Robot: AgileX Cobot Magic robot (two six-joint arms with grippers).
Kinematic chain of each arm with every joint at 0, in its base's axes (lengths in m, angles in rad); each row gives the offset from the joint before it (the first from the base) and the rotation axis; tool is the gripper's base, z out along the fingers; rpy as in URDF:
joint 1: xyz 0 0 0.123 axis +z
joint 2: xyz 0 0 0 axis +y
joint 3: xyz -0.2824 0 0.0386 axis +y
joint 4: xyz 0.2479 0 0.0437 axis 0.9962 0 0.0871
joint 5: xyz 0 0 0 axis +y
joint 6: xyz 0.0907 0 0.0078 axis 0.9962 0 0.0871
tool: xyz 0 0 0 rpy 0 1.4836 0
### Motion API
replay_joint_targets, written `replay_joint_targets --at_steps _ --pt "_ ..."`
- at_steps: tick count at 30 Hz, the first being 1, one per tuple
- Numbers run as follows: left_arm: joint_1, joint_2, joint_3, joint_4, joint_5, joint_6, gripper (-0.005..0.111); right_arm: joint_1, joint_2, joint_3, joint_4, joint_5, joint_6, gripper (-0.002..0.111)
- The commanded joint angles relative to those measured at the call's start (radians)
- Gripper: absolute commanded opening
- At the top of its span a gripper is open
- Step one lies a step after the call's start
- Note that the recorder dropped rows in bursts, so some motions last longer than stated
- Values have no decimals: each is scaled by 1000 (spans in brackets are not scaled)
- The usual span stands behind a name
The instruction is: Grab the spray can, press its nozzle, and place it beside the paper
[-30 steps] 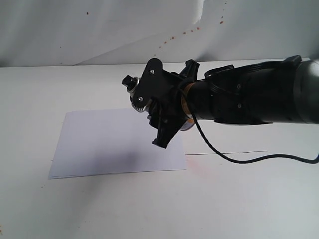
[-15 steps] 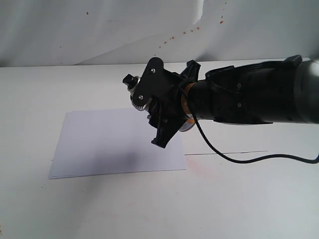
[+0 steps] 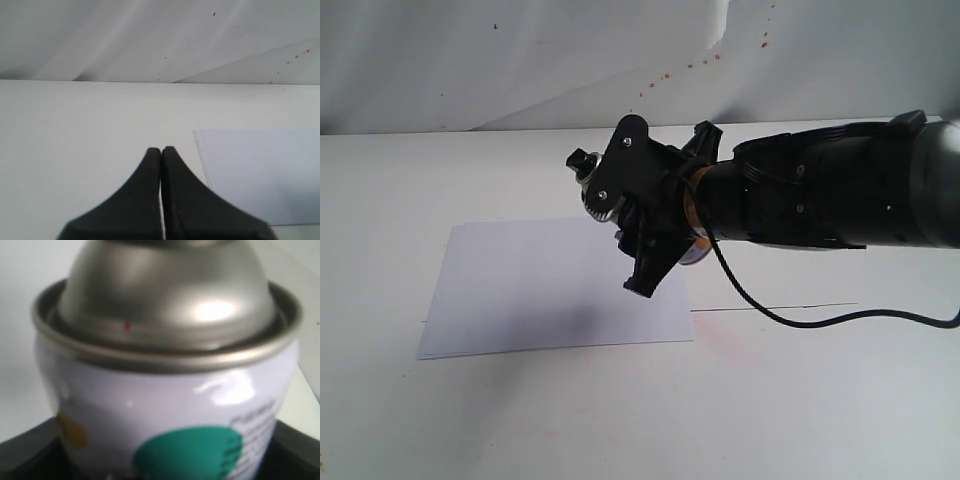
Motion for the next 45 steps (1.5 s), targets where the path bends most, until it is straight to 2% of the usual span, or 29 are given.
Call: replay_joint_targets --at_steps 1,4,6,8,16,25,45 --pt "2 -4 5 -1 -10 -4 0 2 0 -16 294 13 -404 0" --pt "2 -4 5 -1 -10 -4 0 2 15 -16 510 18 -772 0" --pt "2 -4 5 -1 -10 -4 0 2 21 -16 574 25 -907 0" --pt "2 -4 5 -1 -10 0 0 2 22 -16 589 41 -961 0" --pt "2 -4 5 -1 -10 0 0 2 22 -16 589 149 -955 0" --pt "2 -4 5 -1 -10 -4 0 2 22 -16 601 185 -945 0" --pt "2 -4 5 -1 -10 -2 0 2 22 -16 632 171 -840 0"
